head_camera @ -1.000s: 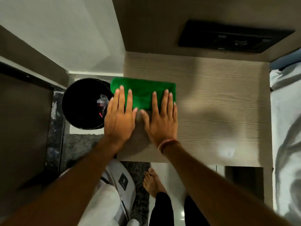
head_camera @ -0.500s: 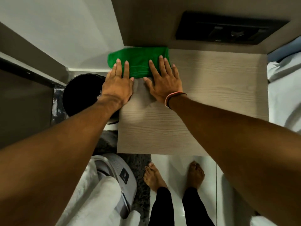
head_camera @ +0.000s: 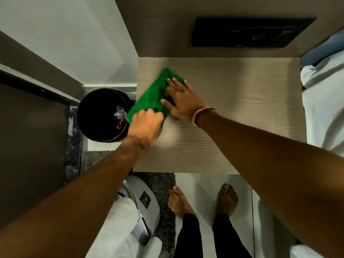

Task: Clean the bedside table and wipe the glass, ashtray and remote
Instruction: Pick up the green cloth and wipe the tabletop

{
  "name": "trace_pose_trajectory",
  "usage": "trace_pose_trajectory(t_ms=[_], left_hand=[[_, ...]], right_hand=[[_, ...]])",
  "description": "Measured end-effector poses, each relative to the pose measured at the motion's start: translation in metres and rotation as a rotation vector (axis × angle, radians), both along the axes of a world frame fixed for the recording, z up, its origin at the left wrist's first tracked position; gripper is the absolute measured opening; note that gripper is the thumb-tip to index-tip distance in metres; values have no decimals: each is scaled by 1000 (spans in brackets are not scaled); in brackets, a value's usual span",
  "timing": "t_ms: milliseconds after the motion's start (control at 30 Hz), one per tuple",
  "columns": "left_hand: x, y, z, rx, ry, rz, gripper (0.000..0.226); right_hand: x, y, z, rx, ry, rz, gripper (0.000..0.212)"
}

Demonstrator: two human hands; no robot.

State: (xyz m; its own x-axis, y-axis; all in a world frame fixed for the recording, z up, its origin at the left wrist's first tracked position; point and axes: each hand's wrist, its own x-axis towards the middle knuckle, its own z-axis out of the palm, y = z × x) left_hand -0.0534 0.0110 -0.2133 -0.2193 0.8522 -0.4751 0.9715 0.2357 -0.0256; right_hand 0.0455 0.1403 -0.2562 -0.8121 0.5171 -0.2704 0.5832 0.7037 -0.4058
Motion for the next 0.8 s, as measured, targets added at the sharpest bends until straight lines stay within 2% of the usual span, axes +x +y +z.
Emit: trace_pose_trajectory(t_ms=[133,233,333,467,700,800], left_hand=[[37,-14,0,-14,-152,52,33],[37,-22,6,100,-128,0,38],[22,-25,21,234,44,-76,53],[20,-4,63,321,184,-108,72],[72,71,160,568,217,-190,80],[88,108,218,681,232,-189,80]], right_hand=[[2,-12,4,-59,16,146,35],[19,-13,14,29,25,186,39],[54,-4,35,235,18,57,50],[114,13,78,364,-91,-79,66],[193,48,188,534,-70,-327,80],[212,77,254,619,-38,-406,82]])
